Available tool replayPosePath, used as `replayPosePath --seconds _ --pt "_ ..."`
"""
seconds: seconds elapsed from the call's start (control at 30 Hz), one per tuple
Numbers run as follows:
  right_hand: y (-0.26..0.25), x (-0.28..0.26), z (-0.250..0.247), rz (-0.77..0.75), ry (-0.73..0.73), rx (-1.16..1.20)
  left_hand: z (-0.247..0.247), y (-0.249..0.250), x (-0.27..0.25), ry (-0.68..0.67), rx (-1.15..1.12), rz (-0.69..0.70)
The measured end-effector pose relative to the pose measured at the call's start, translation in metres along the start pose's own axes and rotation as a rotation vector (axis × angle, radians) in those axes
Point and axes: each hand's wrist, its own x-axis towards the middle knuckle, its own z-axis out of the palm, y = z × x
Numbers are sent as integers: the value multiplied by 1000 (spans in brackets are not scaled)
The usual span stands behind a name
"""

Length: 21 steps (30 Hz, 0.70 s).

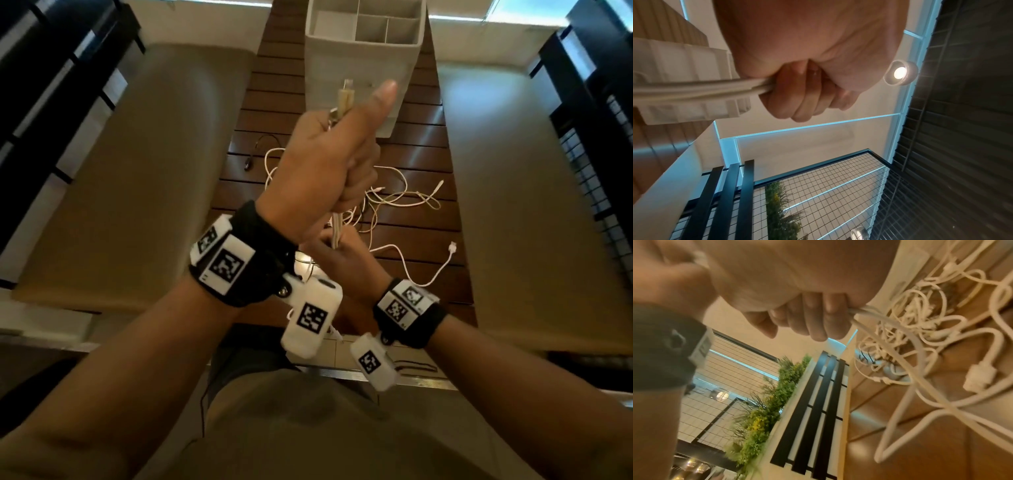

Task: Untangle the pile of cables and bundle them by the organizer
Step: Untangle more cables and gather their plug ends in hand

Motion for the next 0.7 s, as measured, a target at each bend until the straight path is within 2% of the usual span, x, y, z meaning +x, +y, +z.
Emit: replayPosePath --seconds 0.1,0.2,0.3,0.4,0.5,0.63,0.7 --pt "21 -13 10 137 -48 110 5 -3 -1 -41 -26 28" --pt "49 -24 12 219 -82 47 2 13 2 -84 -48 84" --pt "80 -31 12 335 -38 31 -8 31 7 -110 -121 144" --pt "105 -25 8 389 -28 -20 -14 38 13 -114 -179 154" --pt "89 -13 3 352 -51 -136 -15 38 19 -143 -164 161" --pt "51 -4 -10 327 -277 -194 -18 45 25 -154 26 167" --pt "25 -3 -34 267 -316 -241 -21 48 27 -135 86 136"
